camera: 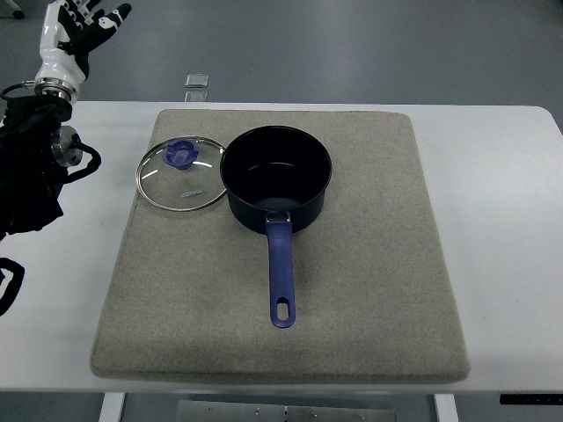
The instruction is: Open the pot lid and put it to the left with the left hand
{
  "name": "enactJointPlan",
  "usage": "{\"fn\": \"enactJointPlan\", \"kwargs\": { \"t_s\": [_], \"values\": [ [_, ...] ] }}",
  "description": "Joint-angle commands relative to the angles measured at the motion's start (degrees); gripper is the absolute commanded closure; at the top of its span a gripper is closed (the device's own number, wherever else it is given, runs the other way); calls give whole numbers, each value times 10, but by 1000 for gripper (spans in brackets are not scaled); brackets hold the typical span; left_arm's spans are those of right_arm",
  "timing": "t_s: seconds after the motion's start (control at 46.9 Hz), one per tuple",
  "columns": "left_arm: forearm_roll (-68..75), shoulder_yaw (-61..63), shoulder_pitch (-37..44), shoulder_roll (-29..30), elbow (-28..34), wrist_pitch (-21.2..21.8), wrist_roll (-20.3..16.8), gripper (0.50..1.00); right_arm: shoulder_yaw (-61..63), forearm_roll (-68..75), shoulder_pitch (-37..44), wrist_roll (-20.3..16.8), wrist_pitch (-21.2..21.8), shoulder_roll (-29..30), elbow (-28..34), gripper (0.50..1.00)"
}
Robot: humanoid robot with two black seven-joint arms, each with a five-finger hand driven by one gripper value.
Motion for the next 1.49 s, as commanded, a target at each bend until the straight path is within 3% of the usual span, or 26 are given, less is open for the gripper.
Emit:
{"fn": "enactJointPlan", "kwargs": {
  "t_s": [0.0, 0.363, 0.555, 1.473],
  "values": [
    [0, 0, 9, -3, 0, -1, 0, 621, 0, 0, 0, 0, 0, 0, 0, 583],
    [-1, -35, 23, -5, 0, 0, 0, 606, 0, 0, 0, 0, 0, 0, 1, 583],
    [-1, -37, 25, -10, 0, 0, 0, 540, 0, 0, 0, 0, 0, 0, 0, 583],
    [0, -39, 17, -10, 0, 1, 0, 540, 0, 0, 0, 0, 0, 0, 0, 583]
  ]
}}
